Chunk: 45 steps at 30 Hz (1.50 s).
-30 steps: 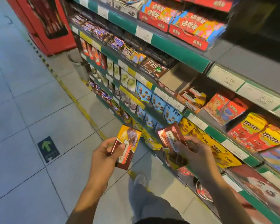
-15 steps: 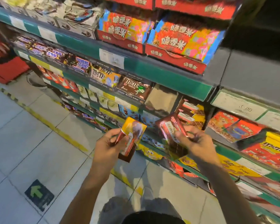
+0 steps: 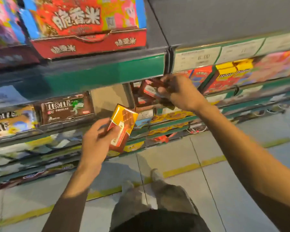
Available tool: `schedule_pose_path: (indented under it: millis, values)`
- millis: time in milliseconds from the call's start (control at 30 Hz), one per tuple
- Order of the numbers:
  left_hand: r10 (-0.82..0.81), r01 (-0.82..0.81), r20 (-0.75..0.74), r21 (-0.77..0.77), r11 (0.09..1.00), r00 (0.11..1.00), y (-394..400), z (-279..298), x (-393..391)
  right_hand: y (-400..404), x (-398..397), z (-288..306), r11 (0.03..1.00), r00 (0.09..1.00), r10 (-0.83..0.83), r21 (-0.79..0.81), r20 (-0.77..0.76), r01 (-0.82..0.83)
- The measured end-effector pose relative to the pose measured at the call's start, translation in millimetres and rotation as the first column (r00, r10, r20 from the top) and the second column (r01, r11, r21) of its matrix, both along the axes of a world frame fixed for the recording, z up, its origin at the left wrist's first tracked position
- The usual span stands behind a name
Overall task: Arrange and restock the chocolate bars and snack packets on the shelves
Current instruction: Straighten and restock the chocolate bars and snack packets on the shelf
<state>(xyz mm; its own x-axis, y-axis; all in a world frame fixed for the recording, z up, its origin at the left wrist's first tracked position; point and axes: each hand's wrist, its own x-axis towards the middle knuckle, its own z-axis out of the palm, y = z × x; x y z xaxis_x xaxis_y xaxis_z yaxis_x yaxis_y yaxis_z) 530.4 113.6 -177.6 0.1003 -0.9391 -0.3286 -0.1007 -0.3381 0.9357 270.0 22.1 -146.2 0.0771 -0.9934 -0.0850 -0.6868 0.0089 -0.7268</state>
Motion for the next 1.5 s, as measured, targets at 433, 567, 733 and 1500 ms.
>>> schedule_pose_path:
  millis: [433, 567, 733, 1500]
  values:
    - [-0.077, 0.079, 0.048, -0.036, 0.996, 0.996, -48.1, 8.3, 8.3, -49.7, 31.4, -3.0, 0.955, 0.715, 0.298, 0.188, -0.633, -0.231]
    - [-0.095, 0.100, 0.065, -0.071, 0.992, 0.993, -59.5, 12.2, 3.0, -46.0, 32.8, -15.3, 0.959, 0.779, 0.281, 0.128, -0.561, -0.254]
    - [-0.133, 0.139, 0.069, -0.104, 0.985, 0.989, -77.6, 19.2, -5.9, -26.4, 27.3, -44.1, 0.978, 0.799, 0.193, 0.045, -0.570, -0.204]
    - [-0.418, 0.321, 0.467, 0.276, 0.906, 0.779, -138.3, 13.8, -51.3, 5.0, 30.0, -51.3, 0.915, 0.704, -0.366, 0.099, 0.609, 0.390]
